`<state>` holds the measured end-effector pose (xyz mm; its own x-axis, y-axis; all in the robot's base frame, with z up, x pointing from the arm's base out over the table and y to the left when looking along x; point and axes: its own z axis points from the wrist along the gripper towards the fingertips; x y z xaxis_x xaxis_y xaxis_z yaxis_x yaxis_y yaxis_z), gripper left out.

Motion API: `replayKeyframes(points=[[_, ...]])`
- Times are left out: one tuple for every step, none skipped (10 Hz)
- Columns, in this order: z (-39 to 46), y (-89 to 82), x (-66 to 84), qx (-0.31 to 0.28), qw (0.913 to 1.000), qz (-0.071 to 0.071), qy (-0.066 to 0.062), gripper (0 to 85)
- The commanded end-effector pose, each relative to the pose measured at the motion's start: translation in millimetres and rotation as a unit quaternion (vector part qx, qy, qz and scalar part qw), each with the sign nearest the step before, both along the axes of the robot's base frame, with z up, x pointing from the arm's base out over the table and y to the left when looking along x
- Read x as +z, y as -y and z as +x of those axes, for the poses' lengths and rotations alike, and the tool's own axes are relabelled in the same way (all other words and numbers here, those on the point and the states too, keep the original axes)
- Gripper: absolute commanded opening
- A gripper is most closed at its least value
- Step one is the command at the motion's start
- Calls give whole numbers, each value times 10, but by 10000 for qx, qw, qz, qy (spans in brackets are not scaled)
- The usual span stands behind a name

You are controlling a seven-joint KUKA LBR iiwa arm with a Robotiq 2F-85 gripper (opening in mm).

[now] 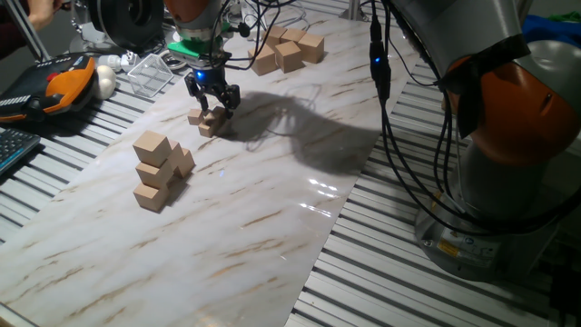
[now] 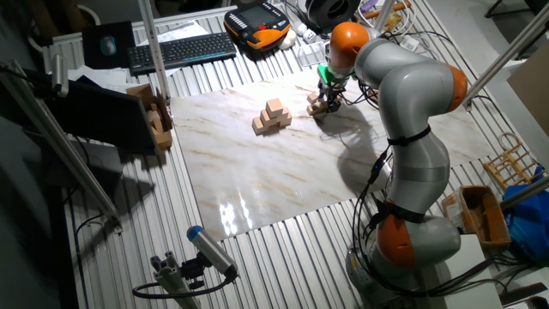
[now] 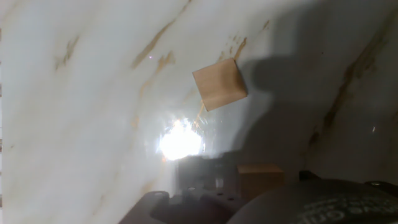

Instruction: Stack the blocks into a pyramid shape

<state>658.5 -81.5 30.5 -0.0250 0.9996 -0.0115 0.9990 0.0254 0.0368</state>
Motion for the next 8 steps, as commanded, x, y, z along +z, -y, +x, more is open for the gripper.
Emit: replayKeyframes(points=[[0,0,2,1,10000,0,1,680],[1,-1,1,1,10000,0,16,680],[2,-5,2,1,10000,8,16,680],[6,-8,8,1,10000,8,16,680],[12,-12,14,1,10000,8,24,680],[14,-14,17,8,10000,7,23,680],[16,-16,21,16,10000,15,23,680],[19,-22,22,16,10000,22,16,680]])
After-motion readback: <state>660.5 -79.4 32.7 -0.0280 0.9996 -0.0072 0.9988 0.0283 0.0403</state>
